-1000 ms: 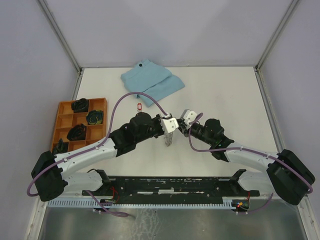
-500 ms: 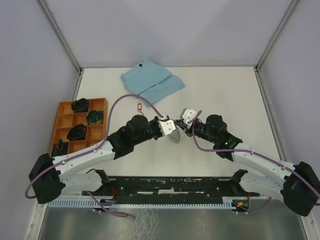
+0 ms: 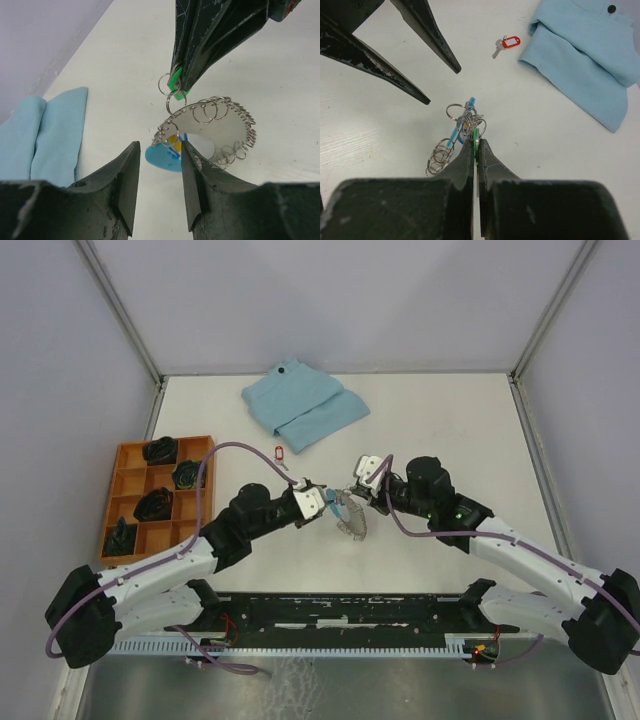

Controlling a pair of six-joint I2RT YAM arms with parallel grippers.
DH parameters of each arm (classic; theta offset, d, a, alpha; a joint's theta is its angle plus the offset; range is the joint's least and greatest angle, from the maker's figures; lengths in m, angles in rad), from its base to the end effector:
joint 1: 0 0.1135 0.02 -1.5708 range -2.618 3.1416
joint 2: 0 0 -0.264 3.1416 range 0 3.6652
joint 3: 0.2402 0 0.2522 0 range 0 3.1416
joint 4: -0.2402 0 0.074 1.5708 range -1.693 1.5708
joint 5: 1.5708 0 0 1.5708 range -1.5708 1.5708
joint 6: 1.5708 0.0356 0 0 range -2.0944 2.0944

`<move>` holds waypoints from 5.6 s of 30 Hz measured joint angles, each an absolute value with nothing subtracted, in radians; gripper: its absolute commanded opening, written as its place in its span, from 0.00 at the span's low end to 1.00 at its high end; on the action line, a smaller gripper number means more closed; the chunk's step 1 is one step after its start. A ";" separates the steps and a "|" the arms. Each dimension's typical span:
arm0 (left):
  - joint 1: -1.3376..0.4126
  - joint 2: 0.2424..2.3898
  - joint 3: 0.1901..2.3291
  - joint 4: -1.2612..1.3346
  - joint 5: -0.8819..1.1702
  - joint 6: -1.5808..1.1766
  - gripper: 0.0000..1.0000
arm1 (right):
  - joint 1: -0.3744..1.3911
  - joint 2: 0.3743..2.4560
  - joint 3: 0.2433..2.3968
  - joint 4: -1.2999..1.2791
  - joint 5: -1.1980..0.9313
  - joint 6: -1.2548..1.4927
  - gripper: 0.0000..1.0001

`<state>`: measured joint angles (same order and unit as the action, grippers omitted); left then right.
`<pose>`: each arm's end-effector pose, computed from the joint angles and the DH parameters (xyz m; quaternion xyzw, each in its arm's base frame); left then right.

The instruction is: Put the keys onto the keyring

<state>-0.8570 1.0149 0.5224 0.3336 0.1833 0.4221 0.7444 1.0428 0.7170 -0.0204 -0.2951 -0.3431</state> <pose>0.1473 -0.1800 0.2575 0.4999 0.5726 -0.2074 0.6158 0.1694 0.1702 0.2833 -0.4911 0.6490 0.2312 0.5331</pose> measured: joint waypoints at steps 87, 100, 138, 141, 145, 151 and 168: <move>-0.649 1.170 0.596 0.479 0.694 0.148 0.30 | 0.849 1.187 1.128 -0.593 -0.167 -0.385 0.01; -0.612 1.314 0.717 0.412 1.000 0.246 0.34 | 0.849 1.187 1.128 -0.649 -0.276 -0.525 0.01; -0.630 1.315 0.739 0.387 0.936 0.181 0.03 | 0.849 1.164 1.155 -0.738 -0.178 -0.431 0.01; -0.632 1.281 0.692 0.474 0.887 0.128 0.03 | 0.849 1.167 1.162 -0.742 -0.161 -0.389 0.01; -0.633 1.266 0.652 0.543 0.838 0.077 0.03 | 0.849 1.182 1.164 -0.741 -0.146 -0.340 0.01; -0.641 1.217 0.595 0.591 0.761 0.054 0.03 | 0.850 1.216 1.164 -0.733 -0.138 -0.279 0.01; -0.729 1.180 0.474 0.791 0.539 0.045 0.03 | 0.805 1.324 1.166 -0.718 -0.202 -0.202 0.01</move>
<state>-0.7292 1.1805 0.4736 0.7910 0.5392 0.0452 0.8055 1.3235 1.1656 -0.7177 -0.2020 -0.2016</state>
